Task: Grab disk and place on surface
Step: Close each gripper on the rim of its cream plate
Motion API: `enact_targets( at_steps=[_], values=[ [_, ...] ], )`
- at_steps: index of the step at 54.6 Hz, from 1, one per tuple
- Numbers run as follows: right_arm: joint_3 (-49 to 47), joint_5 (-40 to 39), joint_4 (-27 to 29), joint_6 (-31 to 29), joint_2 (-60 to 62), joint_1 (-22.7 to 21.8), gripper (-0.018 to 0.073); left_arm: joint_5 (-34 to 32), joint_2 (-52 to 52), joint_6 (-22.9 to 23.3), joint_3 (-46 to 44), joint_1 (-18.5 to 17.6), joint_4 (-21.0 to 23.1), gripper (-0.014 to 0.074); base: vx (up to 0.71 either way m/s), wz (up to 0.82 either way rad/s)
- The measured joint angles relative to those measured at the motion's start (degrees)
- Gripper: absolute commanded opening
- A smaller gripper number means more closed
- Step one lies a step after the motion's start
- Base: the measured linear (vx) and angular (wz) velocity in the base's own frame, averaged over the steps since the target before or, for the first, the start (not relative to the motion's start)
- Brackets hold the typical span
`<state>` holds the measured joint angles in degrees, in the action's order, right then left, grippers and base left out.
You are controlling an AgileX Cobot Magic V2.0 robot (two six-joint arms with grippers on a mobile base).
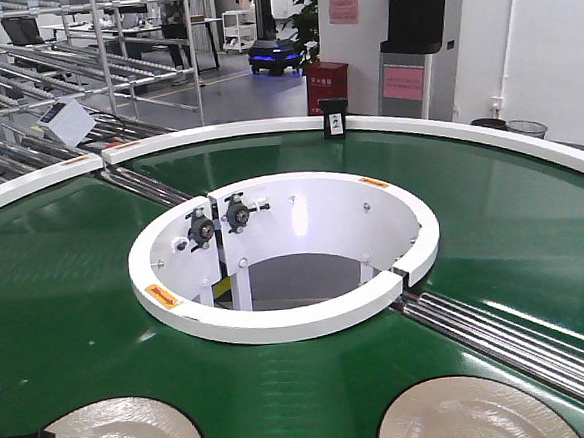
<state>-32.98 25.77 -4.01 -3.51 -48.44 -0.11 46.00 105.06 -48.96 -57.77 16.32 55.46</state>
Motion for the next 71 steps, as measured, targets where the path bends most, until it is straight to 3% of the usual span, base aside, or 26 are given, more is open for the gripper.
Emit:
enact_targets(
  at_steps=[9,16,24,33,39,44,49,54,55,58,64,71],
  values=[
    [0.0,0.6,0.6,1.9,-0.1,0.0,0.0544,2.5,-0.4,0.6,-0.6,0.0,3.2,0.0152,0.00,0.00],
    [-2.7,8.1,1.3,5.5,-3.2,0.0,0.0514,3.6,-0.8,2.8,-0.7,0.0,3.5,-0.0010,0.00,0.00],
    [-12.0,18.3,1.4,8.2,-11.7,0.0,0.0512,3.8,-2.6,5.5,-0.5,0.0,3.1,-0.0009,0.00,0.00],
    [-23.6,21.1,1.2,9.3,-22.5,-1.4,0.0512,2.9,-6.8,5.8,-0.1,-0.2,3.0,-0.0009,0.00,0.00],
    [-28.5,21.3,2.8,9.6,-30.3,-7.4,0.0512,1.9,-10.1,5.6,-0.1,-0.2,2.5,-0.0008,0.00,0.00],
    [-30.6,22.0,8.5,8.2,-37.1,-13.6,0.0512,2.3,-13.0,5.6,-0.1,-0.2,2.5,-0.0007,0.00,0.00],
    [-30.9,23.3,18.6,0.5,-43.4,-19.4,0.0512,3.2,-15.7,5.6,-0.1,-0.2,2.5,-0.0007,0.00,0.00],
    [-30.9,24.8,29.6,-12.2,-48.5,-22.5,0.0512,3.9,-17.6,5.6,-0.1,-0.2,2.5,-0.0007,0.00,0.00],
    [-30.9,26.4,41.0,-25.8,-52.3,-23.0,0.0512,4.3,-18.6,5.6,-0.1,-0.2,2.5,-0.0007,0.00,0.00],
    [-31.0,27.3,46.0,-31.4,-53.7,-23.0,0.0512,4.6,-18.6,5.6,-0.1,-0.2,2.5,-0.0007,0.00,0.00],
    [-31.2,28.6,51.4,-39.9,-55.9,-22.9,0.0512,4.9,-18.6,5.6,-0.1,-0.2,2.3,-0.0007,0.00,0.00],
    [-31.4,28.6,51.9,-42.2,-58.3,-22.9,0.0512,5.3,-18.6,5.6,-0.1,-0.2,2.3,-0.0007,0.00,0.00]
  ],
)
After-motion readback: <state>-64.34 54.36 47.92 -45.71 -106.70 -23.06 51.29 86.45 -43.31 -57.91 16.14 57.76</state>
